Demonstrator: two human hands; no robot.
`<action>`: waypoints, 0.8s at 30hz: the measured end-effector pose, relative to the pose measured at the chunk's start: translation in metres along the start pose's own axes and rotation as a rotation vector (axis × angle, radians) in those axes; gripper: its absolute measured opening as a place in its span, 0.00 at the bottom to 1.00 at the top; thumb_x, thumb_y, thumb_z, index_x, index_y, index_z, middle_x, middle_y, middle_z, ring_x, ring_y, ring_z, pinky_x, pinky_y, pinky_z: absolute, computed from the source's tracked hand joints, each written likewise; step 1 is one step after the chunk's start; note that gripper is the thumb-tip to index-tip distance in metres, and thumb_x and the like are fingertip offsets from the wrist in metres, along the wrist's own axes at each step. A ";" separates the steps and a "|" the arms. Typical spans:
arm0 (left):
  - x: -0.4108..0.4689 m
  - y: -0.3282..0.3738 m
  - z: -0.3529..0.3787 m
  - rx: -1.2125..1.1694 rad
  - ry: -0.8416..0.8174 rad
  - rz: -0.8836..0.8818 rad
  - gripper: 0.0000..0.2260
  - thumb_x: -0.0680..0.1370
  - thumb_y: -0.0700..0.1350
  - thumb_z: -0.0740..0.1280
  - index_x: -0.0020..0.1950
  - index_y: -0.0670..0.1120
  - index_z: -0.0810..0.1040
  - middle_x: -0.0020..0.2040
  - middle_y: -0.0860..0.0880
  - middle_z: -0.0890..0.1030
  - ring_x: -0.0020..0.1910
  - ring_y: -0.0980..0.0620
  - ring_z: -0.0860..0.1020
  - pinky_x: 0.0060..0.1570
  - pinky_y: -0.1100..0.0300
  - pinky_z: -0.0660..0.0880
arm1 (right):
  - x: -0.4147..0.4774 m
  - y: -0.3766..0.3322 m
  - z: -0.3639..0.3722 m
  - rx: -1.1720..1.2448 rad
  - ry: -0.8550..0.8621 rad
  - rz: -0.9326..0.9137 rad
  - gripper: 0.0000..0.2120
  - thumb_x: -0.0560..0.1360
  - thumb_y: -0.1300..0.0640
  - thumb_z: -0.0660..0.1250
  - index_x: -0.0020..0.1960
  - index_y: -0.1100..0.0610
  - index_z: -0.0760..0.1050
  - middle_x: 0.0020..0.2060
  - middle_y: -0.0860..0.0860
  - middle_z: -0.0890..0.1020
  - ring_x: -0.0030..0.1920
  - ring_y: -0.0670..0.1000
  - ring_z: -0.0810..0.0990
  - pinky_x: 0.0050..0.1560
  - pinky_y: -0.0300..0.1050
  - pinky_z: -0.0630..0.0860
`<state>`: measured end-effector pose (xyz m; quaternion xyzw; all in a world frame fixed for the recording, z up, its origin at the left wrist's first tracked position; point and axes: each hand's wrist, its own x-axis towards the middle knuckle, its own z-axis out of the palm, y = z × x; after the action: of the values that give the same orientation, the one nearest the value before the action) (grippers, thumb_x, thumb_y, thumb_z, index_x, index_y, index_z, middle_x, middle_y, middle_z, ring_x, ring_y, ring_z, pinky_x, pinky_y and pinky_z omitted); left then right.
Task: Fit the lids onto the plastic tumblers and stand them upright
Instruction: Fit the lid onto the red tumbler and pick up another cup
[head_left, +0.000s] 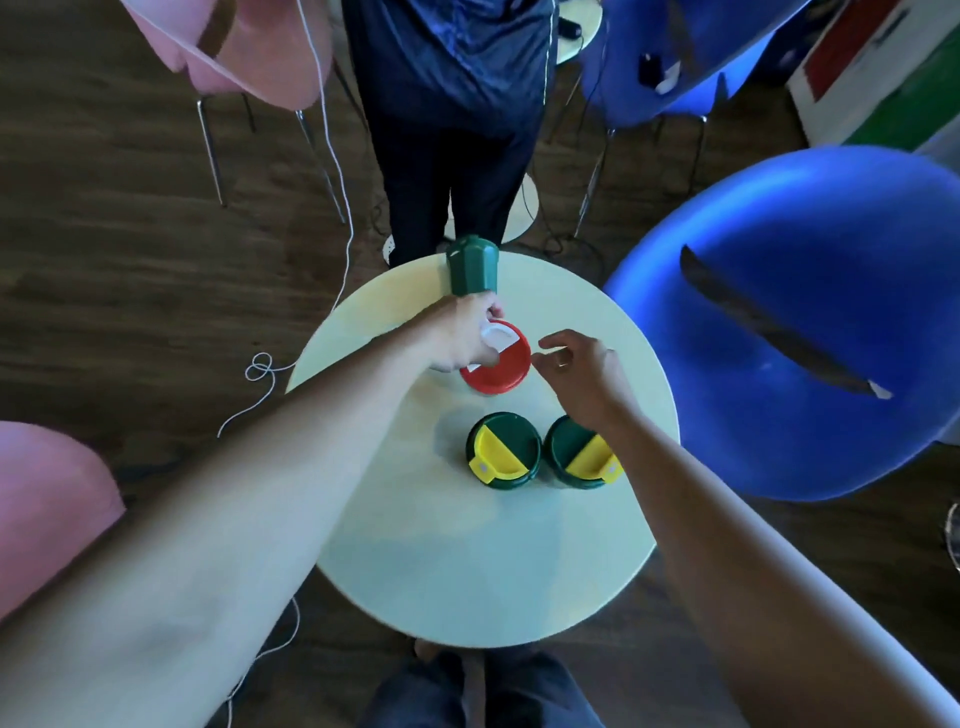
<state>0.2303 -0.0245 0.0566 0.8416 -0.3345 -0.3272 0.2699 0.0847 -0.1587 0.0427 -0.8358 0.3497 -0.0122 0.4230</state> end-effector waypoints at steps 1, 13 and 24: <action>0.006 0.004 0.003 0.040 -0.038 -0.008 0.19 0.74 0.38 0.73 0.63 0.48 0.75 0.57 0.41 0.79 0.41 0.49 0.73 0.31 0.64 0.70 | 0.005 0.004 -0.004 0.005 -0.019 0.007 0.12 0.76 0.49 0.69 0.58 0.52 0.80 0.37 0.49 0.82 0.36 0.47 0.78 0.38 0.41 0.69; 0.030 0.020 0.017 0.110 -0.110 -0.085 0.19 0.69 0.46 0.75 0.58 0.52 0.78 0.52 0.43 0.82 0.40 0.45 0.76 0.37 0.57 0.73 | 0.030 0.029 -0.008 0.029 -0.091 0.026 0.06 0.75 0.52 0.71 0.48 0.54 0.84 0.42 0.52 0.86 0.44 0.53 0.82 0.42 0.44 0.77; 0.022 0.012 0.022 0.089 -0.118 -0.037 0.19 0.70 0.43 0.76 0.60 0.48 0.78 0.54 0.45 0.79 0.46 0.47 0.76 0.43 0.53 0.78 | 0.018 0.028 -0.010 0.054 -0.115 0.050 0.03 0.73 0.52 0.72 0.43 0.51 0.83 0.39 0.51 0.85 0.41 0.53 0.83 0.35 0.39 0.74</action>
<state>0.2216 -0.0532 0.0425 0.8381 -0.3484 -0.3658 0.2060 0.0789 -0.1873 0.0243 -0.8144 0.3451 0.0369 0.4651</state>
